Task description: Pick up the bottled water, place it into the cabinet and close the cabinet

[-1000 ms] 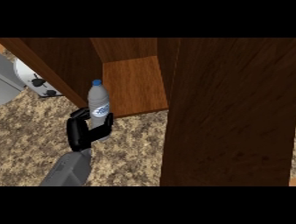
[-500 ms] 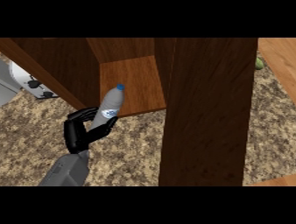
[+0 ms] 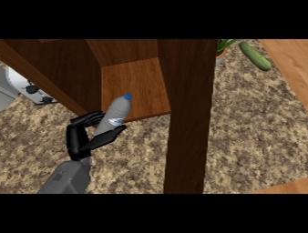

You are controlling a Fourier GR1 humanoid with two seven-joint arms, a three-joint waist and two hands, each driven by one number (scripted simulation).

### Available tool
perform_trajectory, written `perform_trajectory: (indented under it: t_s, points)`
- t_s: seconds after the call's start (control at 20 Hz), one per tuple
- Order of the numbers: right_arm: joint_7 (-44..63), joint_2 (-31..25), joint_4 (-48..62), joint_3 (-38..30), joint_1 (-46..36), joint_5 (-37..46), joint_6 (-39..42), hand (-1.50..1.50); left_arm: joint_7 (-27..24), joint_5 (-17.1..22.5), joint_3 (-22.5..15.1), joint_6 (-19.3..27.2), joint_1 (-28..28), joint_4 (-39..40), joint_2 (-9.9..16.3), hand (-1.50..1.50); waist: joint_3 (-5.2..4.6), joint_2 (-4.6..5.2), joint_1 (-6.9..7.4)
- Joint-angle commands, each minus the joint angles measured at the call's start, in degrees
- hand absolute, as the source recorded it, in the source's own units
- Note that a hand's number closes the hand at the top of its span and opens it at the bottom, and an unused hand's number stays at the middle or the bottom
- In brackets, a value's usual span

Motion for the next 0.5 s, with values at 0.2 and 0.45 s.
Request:
perform_trajectory:
  t_s: [0.2, 0.45]
  points:
    - [0.23, -0.4, 0.18, 0.92, -0.65, 0.26, 0.73, -1.5, 5.3, -2.89, -4.33, -2.35, -16.21, 1.29, -0.04, -1.5, -1.03, 0.93, -3.1]
    - [-0.02, -0.37, 0.67, 0.6, -0.83, 1.18, 0.52, -1.5, 5.83, -2.39, -5.66, -2.7, -19.07, 0.98, -2.74, 1.5, -1.06, 0.54, -0.69]
